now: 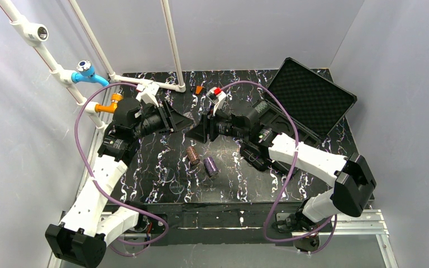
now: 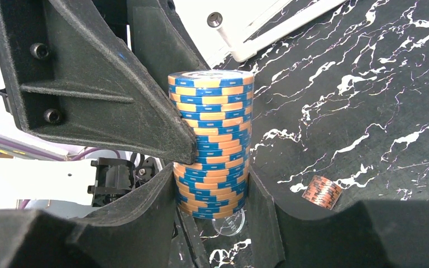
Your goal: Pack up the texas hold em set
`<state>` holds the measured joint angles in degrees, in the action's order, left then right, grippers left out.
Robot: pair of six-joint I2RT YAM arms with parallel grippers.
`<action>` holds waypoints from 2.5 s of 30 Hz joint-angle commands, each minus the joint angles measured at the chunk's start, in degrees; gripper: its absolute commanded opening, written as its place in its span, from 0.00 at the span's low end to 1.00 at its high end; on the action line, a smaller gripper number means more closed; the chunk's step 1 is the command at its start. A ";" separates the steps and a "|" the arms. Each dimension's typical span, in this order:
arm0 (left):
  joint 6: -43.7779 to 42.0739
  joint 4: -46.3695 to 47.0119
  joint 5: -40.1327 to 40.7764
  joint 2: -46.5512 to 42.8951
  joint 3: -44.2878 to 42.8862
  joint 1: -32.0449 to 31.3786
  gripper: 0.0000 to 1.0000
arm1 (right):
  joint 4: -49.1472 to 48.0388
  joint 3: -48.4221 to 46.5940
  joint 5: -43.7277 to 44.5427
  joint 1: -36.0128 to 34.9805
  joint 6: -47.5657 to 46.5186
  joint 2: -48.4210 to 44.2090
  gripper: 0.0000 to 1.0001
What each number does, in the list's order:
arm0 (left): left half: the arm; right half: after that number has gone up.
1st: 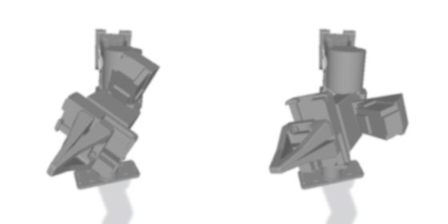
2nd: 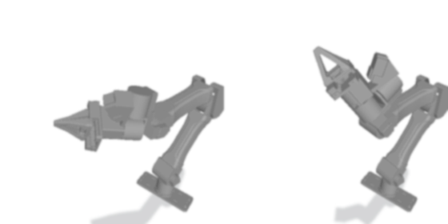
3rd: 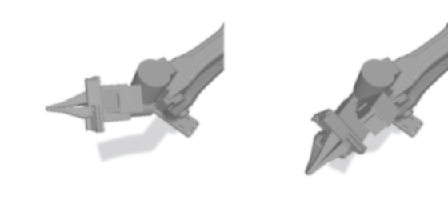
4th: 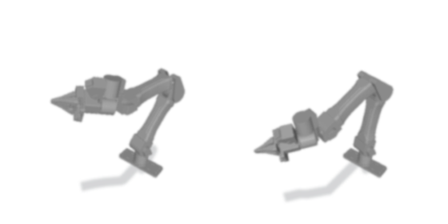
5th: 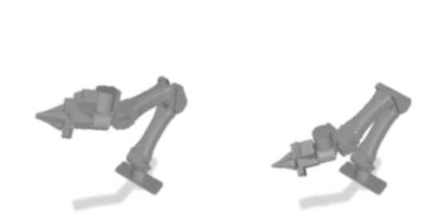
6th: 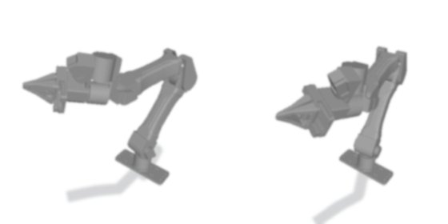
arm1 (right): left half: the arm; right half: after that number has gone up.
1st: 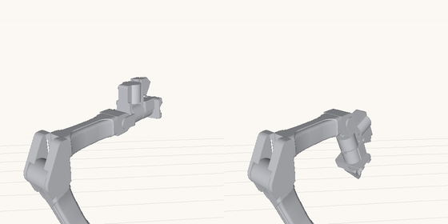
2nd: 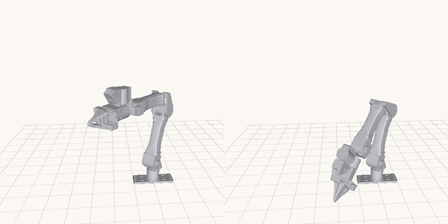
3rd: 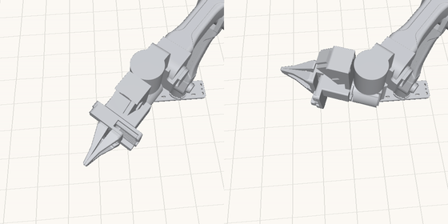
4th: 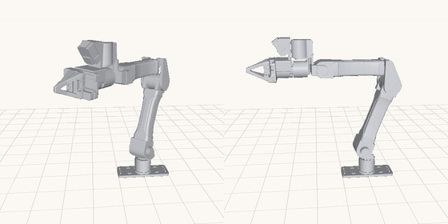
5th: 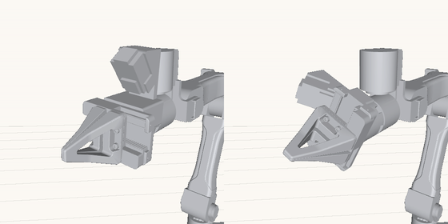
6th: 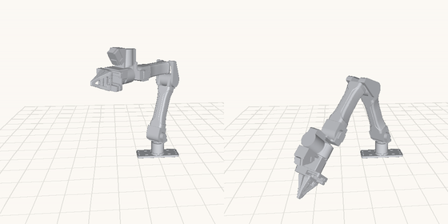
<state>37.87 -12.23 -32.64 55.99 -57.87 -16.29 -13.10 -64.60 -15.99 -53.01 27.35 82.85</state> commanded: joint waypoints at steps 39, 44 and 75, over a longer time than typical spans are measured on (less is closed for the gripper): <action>-7.21 -10.89 7.31 -3.71 5.65 0.10 0.98 | 25.77 4.05 53.90 -0.86 9.66 -11.95 0.01; -11.47 -18.70 9.72 -2.33 4.55 0.04 0.98 | 33.78 0.64 60.75 -0.78 12.98 -9.89 0.01; -17.65 -25.65 13.66 -9.40 11.90 0.03 0.98 | 41.62 -11.06 44.34 18.75 17.91 4.23 0.01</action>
<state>21.39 -37.36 -19.51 46.83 -45.47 -16.29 30.59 -71.16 29.26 -36.32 43.77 86.04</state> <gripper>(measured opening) 0.983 0.523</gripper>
